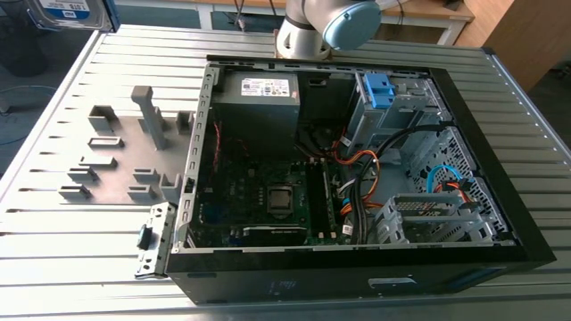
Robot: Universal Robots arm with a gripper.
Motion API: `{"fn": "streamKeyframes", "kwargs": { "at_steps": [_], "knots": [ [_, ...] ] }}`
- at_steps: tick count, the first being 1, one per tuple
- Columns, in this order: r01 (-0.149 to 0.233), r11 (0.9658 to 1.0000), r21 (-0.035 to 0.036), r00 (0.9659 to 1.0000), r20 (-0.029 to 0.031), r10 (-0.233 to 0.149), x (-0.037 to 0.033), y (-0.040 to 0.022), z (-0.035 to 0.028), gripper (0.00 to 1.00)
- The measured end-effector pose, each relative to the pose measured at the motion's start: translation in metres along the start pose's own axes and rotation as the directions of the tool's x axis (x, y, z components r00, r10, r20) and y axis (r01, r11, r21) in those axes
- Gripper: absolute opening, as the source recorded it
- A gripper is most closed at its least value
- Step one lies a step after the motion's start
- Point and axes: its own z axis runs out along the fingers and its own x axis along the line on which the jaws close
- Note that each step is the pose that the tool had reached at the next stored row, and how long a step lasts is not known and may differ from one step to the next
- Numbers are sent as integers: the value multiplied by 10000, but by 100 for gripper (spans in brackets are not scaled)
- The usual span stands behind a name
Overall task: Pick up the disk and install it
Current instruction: 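Pick up the disk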
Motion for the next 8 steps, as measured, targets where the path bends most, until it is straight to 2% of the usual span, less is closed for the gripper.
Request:
{"fn": "streamKeyframes", "kwargs": {
  "at_steps": [8],
  "knots": [
    [0,10000,0,10000,0,0,0,0,-54,36]
  ]
}}
